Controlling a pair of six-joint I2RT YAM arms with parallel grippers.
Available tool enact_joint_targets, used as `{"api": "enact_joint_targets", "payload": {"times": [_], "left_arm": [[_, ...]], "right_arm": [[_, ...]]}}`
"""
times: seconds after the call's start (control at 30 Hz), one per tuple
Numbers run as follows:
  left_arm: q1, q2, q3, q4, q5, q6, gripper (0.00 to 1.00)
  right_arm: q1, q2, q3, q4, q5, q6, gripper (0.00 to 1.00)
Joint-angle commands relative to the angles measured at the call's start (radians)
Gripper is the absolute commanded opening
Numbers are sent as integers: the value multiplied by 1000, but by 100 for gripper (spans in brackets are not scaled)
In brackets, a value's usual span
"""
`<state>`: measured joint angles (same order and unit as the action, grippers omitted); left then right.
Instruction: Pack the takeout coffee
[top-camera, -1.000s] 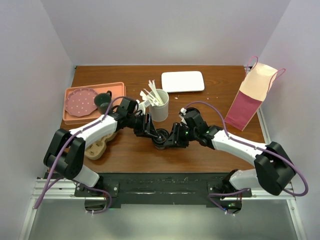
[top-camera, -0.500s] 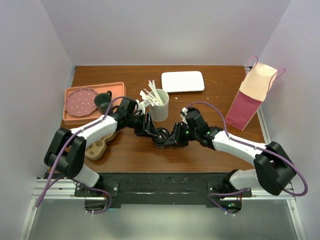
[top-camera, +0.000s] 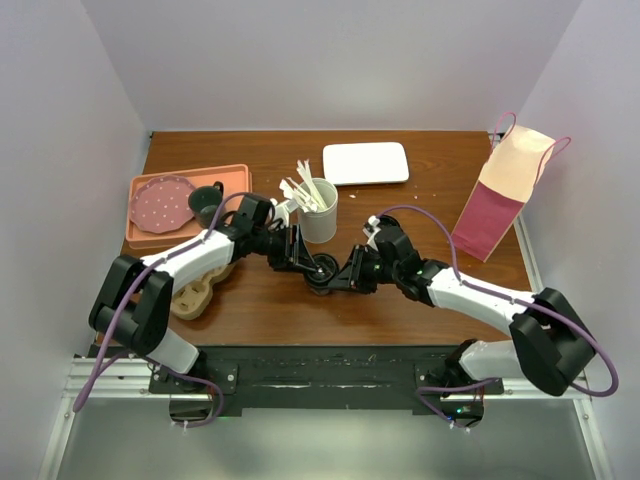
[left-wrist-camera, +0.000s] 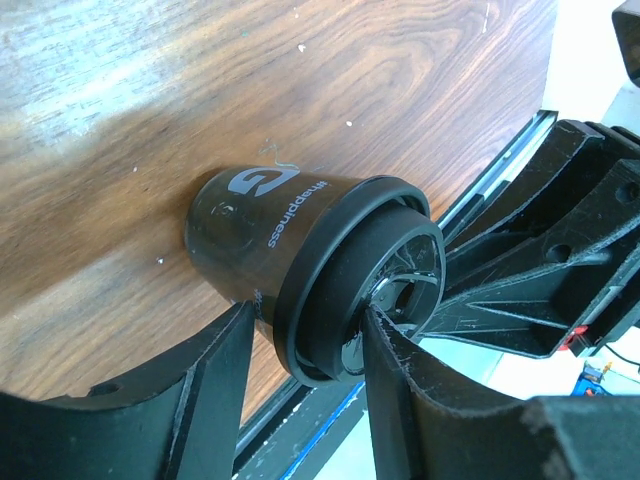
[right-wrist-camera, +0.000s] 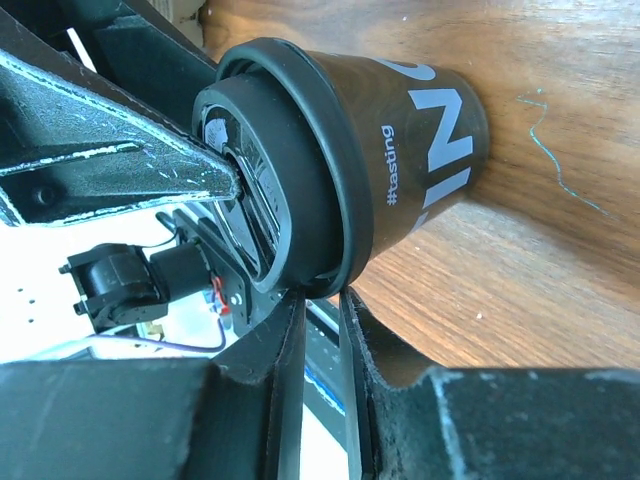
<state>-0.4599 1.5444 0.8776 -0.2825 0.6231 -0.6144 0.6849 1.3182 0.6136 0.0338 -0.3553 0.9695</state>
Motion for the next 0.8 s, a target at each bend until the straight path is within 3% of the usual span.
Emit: {"api": "enact_joint_targets", "payload": {"times": [0.0, 0.03, 0.13, 0.37, 0.53, 0.77], "left_arm": [[4, 83, -59, -162, -281, 99, 50], [4, 82, -52, -162, -278, 105, 50], [4, 89, -42, -167, -269, 136, 50], [3, 106, -46, -149, -237, 185, 50], [3, 129, -25, -106, -131, 289, 50], [3, 152, -11, -95, -71, 326, 48]], "right_arm": [[-10, -34, 7, -253, 214, -89, 27], [-12, -80, 50, -268, 217, -94, 33], [-24, -109, 135, -347, 213, -132, 38], [-82, -56, 219, -347, 182, -175, 39], [-122, -5, 259, -295, 185, -180, 38], [-130, 73, 258, -178, 73, -224, 40]]}}
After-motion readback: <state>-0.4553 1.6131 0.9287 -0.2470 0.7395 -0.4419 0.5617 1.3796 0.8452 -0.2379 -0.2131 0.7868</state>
